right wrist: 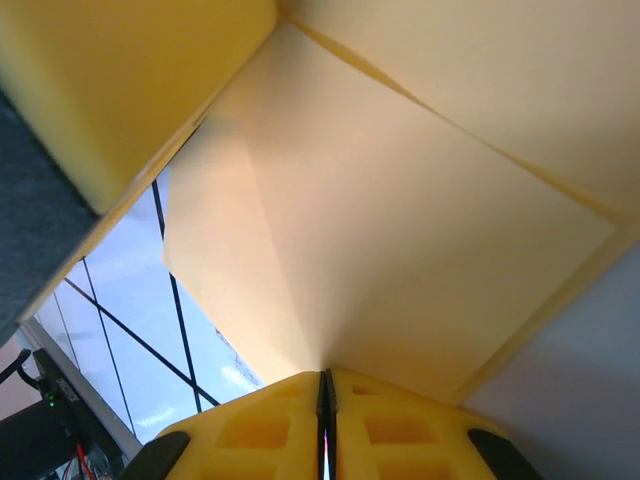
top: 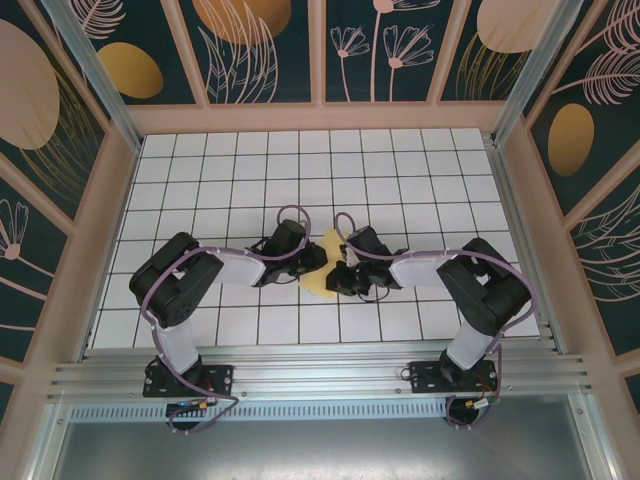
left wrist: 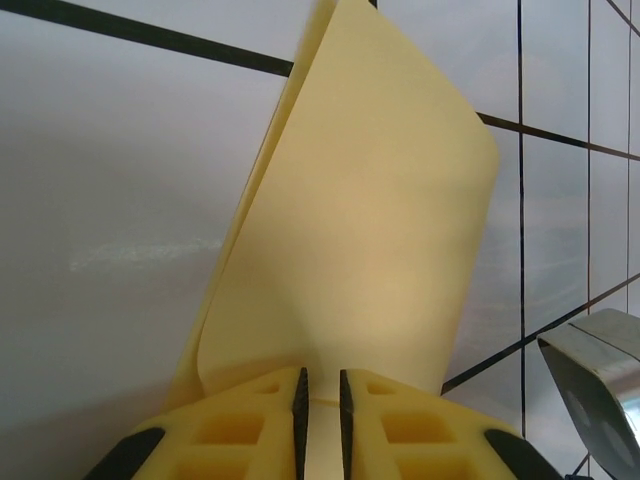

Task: Fold a paper plane with a square sheet of paper (pick it up from the middle)
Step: Fold the triangle a second time at the center of the table.

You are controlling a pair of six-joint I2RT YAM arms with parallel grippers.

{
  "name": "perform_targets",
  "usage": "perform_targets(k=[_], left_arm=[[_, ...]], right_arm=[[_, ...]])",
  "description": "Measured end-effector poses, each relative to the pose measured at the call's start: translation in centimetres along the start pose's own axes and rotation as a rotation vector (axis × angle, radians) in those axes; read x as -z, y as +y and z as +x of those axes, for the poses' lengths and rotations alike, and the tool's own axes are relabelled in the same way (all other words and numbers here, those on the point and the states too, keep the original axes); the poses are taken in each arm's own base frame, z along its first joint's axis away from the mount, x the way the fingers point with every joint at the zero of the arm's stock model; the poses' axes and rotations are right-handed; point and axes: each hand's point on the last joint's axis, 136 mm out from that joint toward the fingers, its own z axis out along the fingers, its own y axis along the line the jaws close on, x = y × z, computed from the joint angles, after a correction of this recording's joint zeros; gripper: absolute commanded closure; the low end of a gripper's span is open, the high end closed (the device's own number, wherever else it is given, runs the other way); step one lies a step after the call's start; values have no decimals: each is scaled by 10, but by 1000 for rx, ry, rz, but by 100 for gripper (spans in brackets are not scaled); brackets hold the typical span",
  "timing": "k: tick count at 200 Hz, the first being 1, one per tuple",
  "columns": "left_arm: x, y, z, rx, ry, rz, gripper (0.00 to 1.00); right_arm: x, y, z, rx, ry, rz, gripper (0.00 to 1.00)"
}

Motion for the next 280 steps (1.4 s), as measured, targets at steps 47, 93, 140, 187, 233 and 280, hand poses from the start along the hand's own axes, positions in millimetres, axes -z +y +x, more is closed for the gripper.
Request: perform_targets(k=[47,93,140,187,233,280], left_arm=[[21,-19,-8,-5,-27,34,74],[44,-28,0,49,-36,117,84],[36,-30,15,124,25,198,86],[15,-13,27,176,76,174,87],[7,-1,25,184,67,106,87],[3,1,19,179,39,43,86]], right_arm=[[-1,1,0,0,-6,-17,87],[-2,2,-1,-2,-7,-21,87],[-2,2,-1,-1,-8,-22,87],[-2,1,-1,0,-8,-22,87],[-2,1,-1,0,-8,-21,87],[-2,1,-1,5,-13,-18,88]])
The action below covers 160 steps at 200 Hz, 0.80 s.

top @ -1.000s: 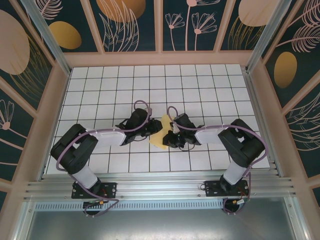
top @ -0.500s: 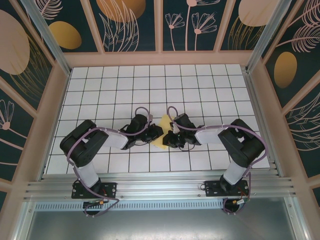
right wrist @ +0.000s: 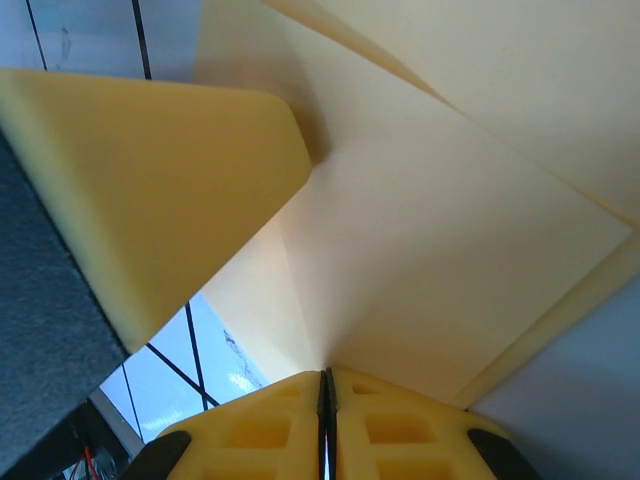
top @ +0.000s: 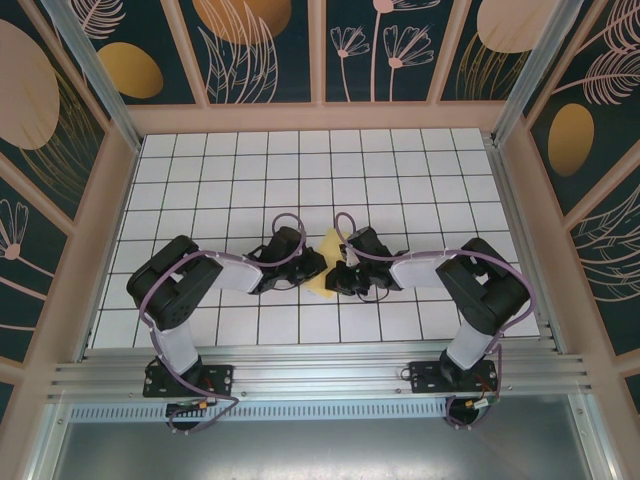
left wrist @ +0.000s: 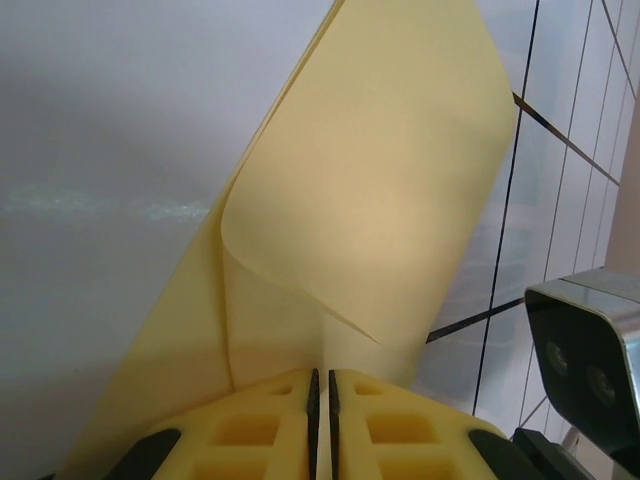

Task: Fold a paper plane with a square sheet of paper (pick it up from the middle)
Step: Fold the triangle a second time at the center of the table.

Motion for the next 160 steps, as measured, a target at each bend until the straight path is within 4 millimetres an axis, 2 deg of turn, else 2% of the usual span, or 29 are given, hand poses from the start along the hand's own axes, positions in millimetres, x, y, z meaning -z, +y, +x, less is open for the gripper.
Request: perform_targets(k=[160], left_arm=[[-6,1,-27,-12,-53,-115,82]], right_arm=[[0,0,-2,24,-15,-7,88]])
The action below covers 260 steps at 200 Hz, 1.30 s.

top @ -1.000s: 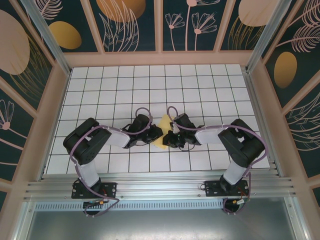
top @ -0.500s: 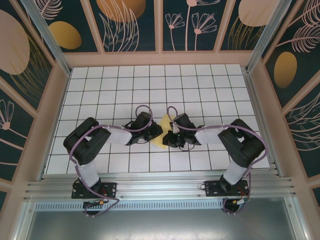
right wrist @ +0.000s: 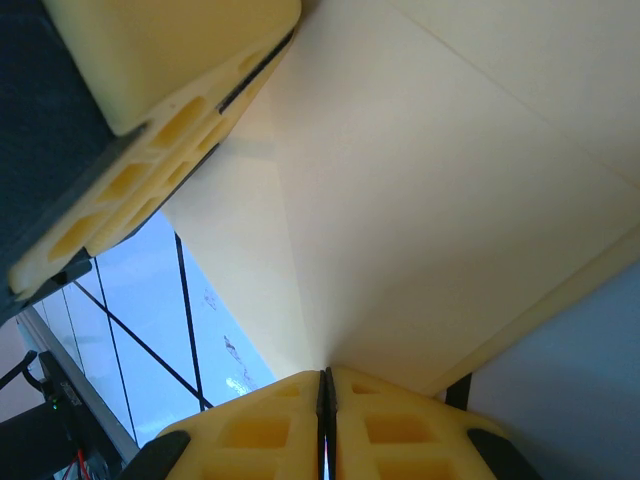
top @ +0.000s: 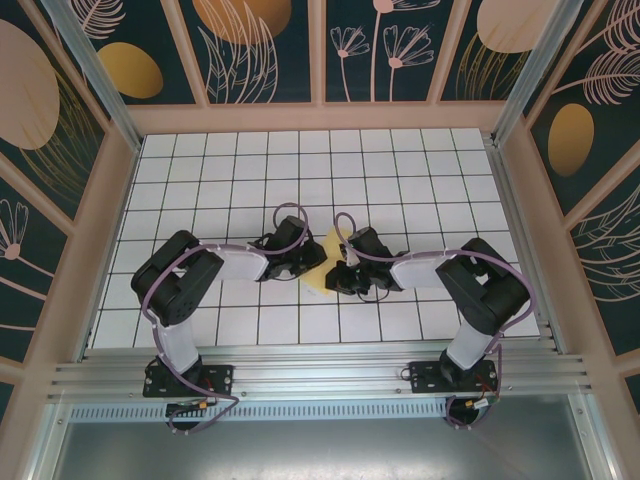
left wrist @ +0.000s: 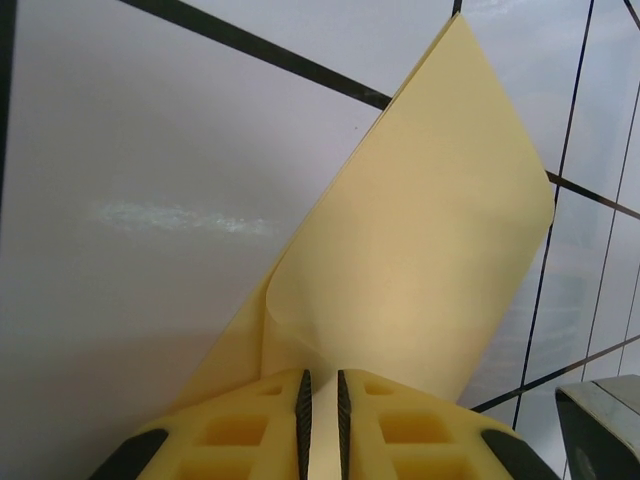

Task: Fold a paper plane with a square sheet of paper (pick it up from the middle)
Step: Fold the triangle a second time at the center of the table.

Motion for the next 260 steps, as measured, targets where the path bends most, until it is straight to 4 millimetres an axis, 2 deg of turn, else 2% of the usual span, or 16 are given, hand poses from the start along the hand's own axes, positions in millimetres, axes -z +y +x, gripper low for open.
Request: perform_targets(k=[80,171,221,260], left_arm=[[-1,2,-13,-15,-22,-29,79],[-4,0,-20,-35,-19,-42,77],[-6,2,-48,-27,-93,-69,75],[-7,2,-53,-34,-101,-81,77]], right_arm=[[0,-1,0,2,-4,-4,88],[0,0,0,3,-2,-6,89],[0,0,1,13,1,-8,89],[0,0,1,25,1,-8,89]])
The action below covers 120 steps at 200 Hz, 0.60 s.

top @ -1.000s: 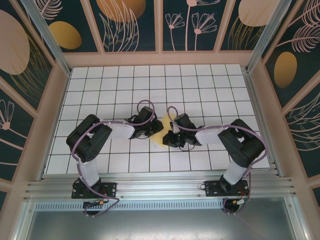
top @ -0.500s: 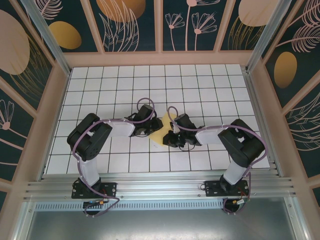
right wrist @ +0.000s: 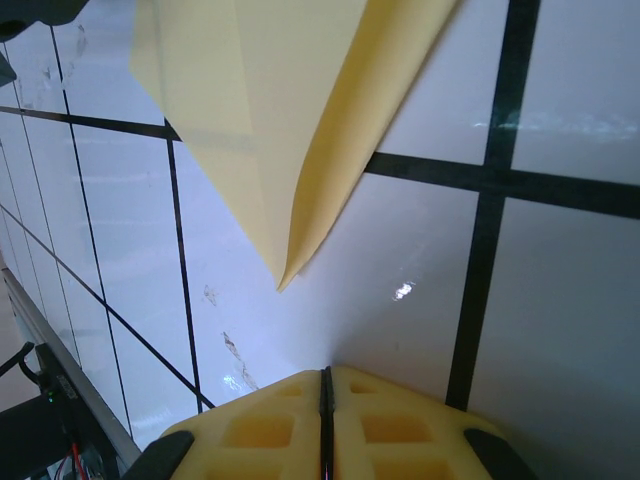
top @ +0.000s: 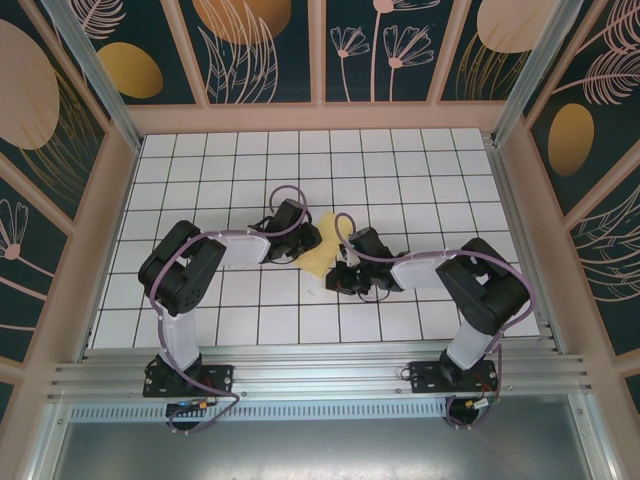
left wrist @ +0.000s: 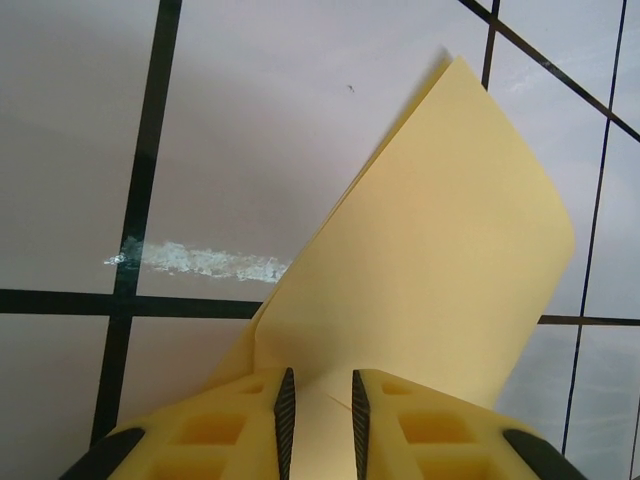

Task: Fold a paper plane with a square sheet of paper (pick it up from the middle)
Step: Fold the triangle a second time at the center of the table.

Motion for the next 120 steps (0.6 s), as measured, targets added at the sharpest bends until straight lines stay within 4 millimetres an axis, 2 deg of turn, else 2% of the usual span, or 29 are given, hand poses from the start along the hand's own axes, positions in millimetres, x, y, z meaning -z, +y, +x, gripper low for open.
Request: perform_targets(k=[42,60,87,104,120], left_arm=[[0,2,1,-3,1,1,79],[0,1,2,-3,1,6,79],[-1,0,2,-3,2,10,79],[-1,0,2,-3,2,11,79],[0,1,0,5,-1,12,79]], right_arm=[[9,1,-1,-14,-3,25,89],[12,18,-16,3,-27,4,89],[10,50,-49,40,-73,-44,90],[1,55,-61,43,-77,-47,90],[-9,49,-60,40,-57,-26,90]])
